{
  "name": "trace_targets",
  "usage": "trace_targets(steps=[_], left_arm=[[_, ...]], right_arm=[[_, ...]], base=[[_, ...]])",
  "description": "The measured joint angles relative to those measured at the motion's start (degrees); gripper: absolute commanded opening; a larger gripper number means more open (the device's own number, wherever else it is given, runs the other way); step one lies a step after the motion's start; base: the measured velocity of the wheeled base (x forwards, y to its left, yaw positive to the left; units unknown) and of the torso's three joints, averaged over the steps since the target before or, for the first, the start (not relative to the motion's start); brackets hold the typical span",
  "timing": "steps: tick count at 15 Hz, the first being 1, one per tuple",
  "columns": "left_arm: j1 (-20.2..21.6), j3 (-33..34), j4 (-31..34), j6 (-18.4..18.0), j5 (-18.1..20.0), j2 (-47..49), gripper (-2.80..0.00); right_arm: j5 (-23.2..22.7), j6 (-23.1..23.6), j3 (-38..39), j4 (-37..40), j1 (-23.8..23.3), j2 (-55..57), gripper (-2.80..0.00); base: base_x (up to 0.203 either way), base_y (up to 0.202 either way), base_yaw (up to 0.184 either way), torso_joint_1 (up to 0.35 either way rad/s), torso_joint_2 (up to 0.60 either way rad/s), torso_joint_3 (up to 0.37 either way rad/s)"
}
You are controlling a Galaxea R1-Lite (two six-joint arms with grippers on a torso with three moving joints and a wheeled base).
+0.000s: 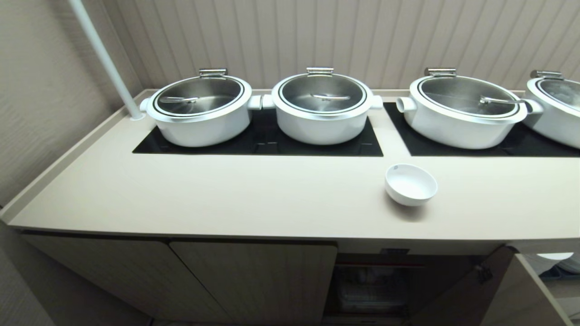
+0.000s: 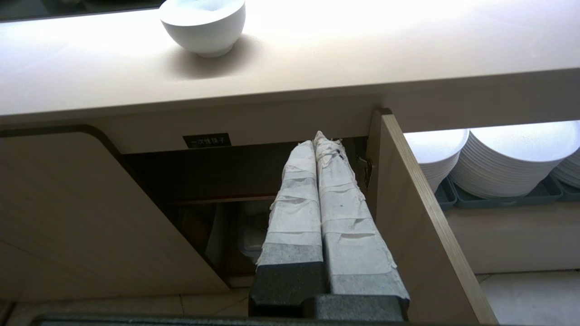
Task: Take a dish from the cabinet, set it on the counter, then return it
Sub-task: Pick up the bowl from the table
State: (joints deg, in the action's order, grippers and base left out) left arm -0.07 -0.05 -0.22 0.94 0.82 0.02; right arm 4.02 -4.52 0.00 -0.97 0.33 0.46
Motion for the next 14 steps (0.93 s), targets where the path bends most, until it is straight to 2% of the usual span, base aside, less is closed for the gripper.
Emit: trace_targets(steps=[6,14], left_arm=[[0.02,0.02,-0.02,0.00,-0.05,0.00,-2.80],[0.00,-0.02,-0.01,0.00,-0.03,0.00,-2.80]], right_arm=[[-0.09,1.35,-1.33,-8.78,0.07,8.95,-2.80],[-0.27,1.46,-13.53,-9.48,-0.22,28.39,-2.80]], base=[[0.000,0.000,0.000,0.000,0.00,0.000],[0.000,0.000,0.000,0.000,0.00,0.000]])
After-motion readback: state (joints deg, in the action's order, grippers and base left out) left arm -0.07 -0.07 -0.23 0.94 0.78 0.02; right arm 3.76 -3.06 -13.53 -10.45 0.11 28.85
